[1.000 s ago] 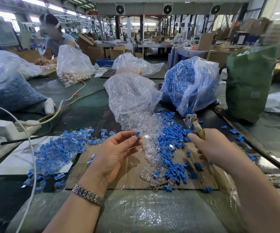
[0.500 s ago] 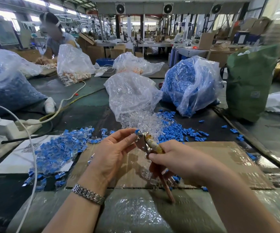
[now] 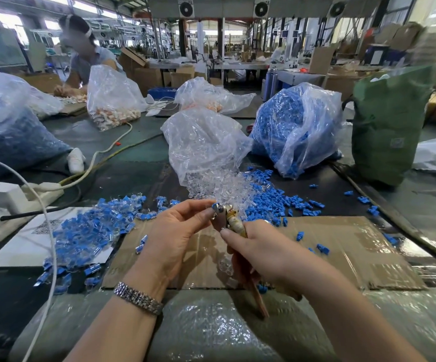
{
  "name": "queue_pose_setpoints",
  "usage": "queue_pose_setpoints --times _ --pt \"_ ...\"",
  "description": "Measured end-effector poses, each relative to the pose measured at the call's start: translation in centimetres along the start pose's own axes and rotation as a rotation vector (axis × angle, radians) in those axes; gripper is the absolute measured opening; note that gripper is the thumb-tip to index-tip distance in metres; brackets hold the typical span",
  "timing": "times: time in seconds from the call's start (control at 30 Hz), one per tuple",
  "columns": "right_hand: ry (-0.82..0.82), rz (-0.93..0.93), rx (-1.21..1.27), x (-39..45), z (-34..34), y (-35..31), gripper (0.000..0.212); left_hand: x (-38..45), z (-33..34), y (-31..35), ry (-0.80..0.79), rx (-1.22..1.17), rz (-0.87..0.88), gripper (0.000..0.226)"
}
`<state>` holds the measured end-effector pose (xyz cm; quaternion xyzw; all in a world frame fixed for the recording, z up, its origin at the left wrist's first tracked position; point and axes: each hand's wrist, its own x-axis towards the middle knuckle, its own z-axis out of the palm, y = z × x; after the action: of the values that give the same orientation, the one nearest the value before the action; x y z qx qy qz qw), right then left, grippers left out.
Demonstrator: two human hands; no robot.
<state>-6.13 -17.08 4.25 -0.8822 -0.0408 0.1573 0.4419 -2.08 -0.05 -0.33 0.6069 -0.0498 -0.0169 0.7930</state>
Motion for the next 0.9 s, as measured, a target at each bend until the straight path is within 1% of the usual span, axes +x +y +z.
queue_pose_setpoints --times 0.1,0.17,0.23,0.33,0.4,0.47,0.53,0.6,0.63,0.67,0.77,0.83,0.9 --pt "-0.082 0.027 0.039 -0.8 -1.1 -0.5 0.043 -0.1 -0.1 -0.1 -0.004 0.071 0.014 0.023" --pt "-0.051 0.040 -0.004 -1.3 -2.1 -0.5 0.044 0.1 -0.6 -0.2 0.089 0.118 0.045 0.017" --pt "0.078 0.058 -0.064 -1.4 -3.4 -0.2 0.041 0.6 -1.4 -0.6 0.268 0.248 0.052 0.011" --pt "0.340 0.126 -0.366 -1.2 -5.8 1.4 0.038 1.4 -2.8 -1.1 0.557 0.607 0.057 0.020" --pt "0.440 0.213 -0.556 -1.1 -7.3 3.1 0.040 1.6 -3.3 -0.8 0.685 0.750 0.052 0.028" --pt "0.473 0.310 -0.721 -0.8 -8.3 4.8 0.045 1.5 -3.4 -0.6 0.743 0.811 0.079 0.036" --pt "0.480 0.381 -0.825 -0.4 -8.6 6.1 0.052 1.1 -2.9 -0.4 0.688 0.869 0.160 0.034" --pt "0.476 0.402 -0.844 0.1 -8.4 6.9 0.056 0.6 -1.8 -0.2 0.533 0.879 0.256 0.023" --pt "0.466 0.401 -0.844 0.4 -8.2 7.2 0.057 0.3 -1.2 0.0 0.443 0.874 0.271 0.018" --pt "0.456 0.397 -0.844 0.7 -8.0 7.3 0.058 0.0 -0.7 0.1 0.348 0.870 0.265 0.014" --pt "0.441 0.381 -0.799 1.1 -7.4 7.4 0.059 -0.7 0.3 0.2 0.068 0.853 0.185 0.013" --pt "0.429 0.356 -0.780 0.9 -7.2 7.2 0.059 -0.9 0.4 0.3 -0.043 0.833 0.145 0.013" --pt "0.453 0.261 -0.782 0.5 -7.3 6.7 0.047 -1.0 0.3 0.4 -0.113 0.848 0.143 0.011"
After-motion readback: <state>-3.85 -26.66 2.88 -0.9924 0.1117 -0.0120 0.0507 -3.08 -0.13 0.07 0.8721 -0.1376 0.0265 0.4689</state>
